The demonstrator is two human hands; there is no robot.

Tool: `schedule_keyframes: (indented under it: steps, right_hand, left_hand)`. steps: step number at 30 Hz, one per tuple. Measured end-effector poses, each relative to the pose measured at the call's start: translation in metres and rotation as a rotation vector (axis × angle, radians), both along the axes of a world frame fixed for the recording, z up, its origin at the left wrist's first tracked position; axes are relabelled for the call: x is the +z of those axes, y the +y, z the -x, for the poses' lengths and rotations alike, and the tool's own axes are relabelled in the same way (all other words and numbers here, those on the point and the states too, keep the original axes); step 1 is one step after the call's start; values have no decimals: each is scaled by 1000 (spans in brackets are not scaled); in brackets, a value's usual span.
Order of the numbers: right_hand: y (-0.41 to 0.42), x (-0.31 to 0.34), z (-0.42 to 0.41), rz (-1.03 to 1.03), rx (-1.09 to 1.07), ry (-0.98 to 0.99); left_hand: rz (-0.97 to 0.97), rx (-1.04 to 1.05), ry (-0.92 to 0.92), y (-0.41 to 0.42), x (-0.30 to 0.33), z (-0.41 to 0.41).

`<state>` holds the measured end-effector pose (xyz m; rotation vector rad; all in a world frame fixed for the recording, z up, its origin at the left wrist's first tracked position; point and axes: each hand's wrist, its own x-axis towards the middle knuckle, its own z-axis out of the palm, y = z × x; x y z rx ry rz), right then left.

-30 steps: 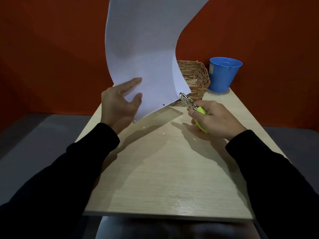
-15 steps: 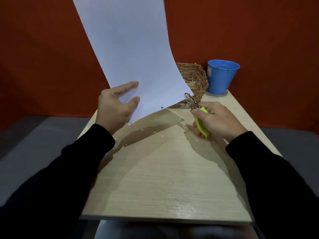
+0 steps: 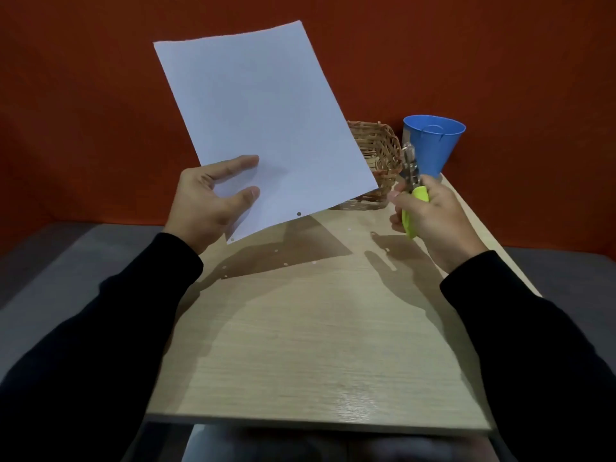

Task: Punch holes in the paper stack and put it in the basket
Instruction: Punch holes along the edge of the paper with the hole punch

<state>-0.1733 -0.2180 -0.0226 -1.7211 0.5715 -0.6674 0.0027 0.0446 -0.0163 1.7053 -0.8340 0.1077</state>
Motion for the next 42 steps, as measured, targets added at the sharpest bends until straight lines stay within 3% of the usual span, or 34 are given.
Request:
schedule_keyframes:
  steps: [3, 9, 11, 16, 23, 26, 35, 42]
  right_hand:
    - [-5, 2, 2, -139, 48, -142]
    - [-6, 6, 4, -431, 354, -429]
    - [-4, 10, 7, -410, 361, -470]
    - [4, 9, 2, -54, 194, -451]
    - [7, 1, 3, 59, 185, -313]
    - [8, -1, 3, 38, 170, -306]
    - [6, 1, -2, -216, 139, -428]
    - [9, 2, -4, -465, 157, -476]
  left_hand:
    - [-40, -81, 0, 0, 2, 5]
    - [-120, -198, -72, -8, 2, 12]
    - [-93, -187, -87, -9, 3, 12]
    - [-61, -183, -111, -11, 2, 14]
    - [-231, -208, -94, -13, -15, 12]
    - [-246, -214, -70, -14, -16, 11]
    - [-43, -148, -29, -15, -4, 18]
    - [-107, -191, -10, -17, -3, 23]
